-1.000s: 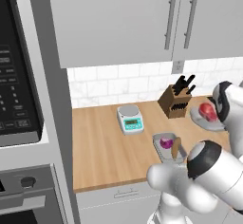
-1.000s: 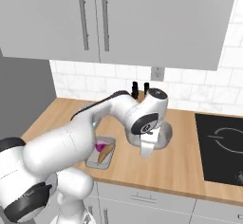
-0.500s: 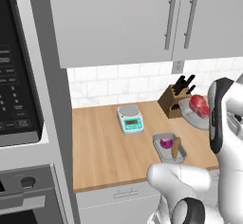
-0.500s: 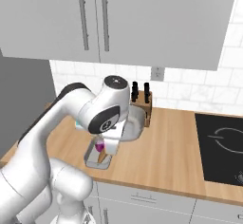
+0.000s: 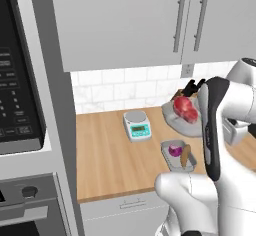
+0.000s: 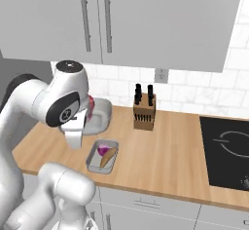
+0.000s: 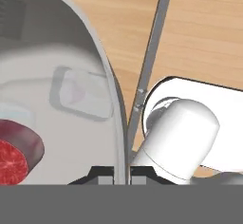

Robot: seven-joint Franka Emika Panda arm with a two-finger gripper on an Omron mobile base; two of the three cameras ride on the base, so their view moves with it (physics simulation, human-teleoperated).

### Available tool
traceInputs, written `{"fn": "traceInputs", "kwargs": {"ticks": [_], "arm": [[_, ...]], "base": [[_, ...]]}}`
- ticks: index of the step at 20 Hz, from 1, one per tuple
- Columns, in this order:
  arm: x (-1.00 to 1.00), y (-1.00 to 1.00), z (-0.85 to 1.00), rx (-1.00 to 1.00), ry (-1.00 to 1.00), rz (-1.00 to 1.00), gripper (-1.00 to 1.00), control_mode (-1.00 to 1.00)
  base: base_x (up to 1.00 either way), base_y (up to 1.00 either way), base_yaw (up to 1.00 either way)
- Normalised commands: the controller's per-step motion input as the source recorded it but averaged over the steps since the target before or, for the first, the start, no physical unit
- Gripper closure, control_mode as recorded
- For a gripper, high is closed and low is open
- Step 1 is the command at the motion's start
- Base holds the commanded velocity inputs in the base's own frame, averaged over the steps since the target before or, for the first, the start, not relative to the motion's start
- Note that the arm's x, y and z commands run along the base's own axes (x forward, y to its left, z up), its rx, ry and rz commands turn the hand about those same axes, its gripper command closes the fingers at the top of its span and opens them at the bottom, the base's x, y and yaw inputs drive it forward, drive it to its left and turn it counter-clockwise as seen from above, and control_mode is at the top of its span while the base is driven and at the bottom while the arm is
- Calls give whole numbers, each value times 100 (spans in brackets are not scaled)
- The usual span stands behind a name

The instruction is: Take the meat container that has the steak and place it on the second highest rack of the freezer. Then take the vegetable container that has the sweet potato and onion and place it on the highest rack of the freezer.

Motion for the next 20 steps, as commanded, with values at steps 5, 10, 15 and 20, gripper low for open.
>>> {"fn": "traceInputs", "kwargs": {"ticks": [5,10,15,20], "arm": [[-53,40,25,1,0,12,100,-100],[-55,17,14,0,-7,7,100,-100],[-16,0,0,0,0,1,100,100],[0,0,0,0,0,0,100,100]], "base": [[0,0,0],[0,0,0],[-21,4,1],[-79,45,4]]}}
